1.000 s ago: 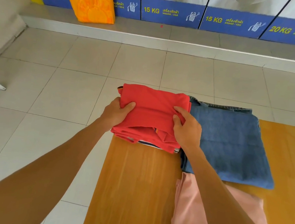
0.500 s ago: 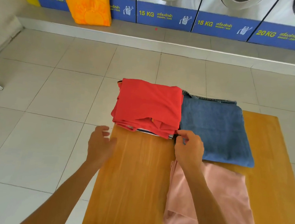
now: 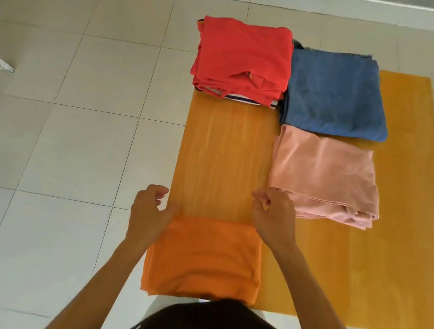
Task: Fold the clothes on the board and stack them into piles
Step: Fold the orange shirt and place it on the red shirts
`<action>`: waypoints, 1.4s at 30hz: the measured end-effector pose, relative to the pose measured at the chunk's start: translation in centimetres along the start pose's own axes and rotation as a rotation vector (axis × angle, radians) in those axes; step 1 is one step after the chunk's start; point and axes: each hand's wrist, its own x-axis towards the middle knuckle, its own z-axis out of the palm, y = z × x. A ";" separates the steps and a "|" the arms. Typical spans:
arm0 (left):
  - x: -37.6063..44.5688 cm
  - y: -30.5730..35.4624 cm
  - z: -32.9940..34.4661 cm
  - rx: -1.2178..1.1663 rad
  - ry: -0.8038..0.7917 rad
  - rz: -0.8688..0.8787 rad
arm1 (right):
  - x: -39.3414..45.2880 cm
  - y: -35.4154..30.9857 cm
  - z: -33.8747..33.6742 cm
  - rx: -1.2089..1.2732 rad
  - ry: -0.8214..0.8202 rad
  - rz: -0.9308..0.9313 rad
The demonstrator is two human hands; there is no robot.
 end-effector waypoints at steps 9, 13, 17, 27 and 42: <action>-4.5 -3.8 1.8 0.152 -0.140 -0.232 | -6.9 2.5 1.5 -0.054 -0.131 0.226; -4.4 -3.9 2.3 0.196 -0.141 -0.278 | -8.5 2.4 2.1 -0.159 -0.266 0.317; -3.9 -4.1 2.1 0.181 -0.181 -0.303 | -9.4 3.0 3.1 -0.079 -0.297 0.234; -2.6 -2.2 2.3 0.137 -0.180 -0.125 | -7.3 3.0 3.6 0.018 -0.162 0.058; 6.2 11.7 0.5 -0.092 -0.223 0.157 | 6.0 -2.1 -3.0 0.078 0.108 -0.110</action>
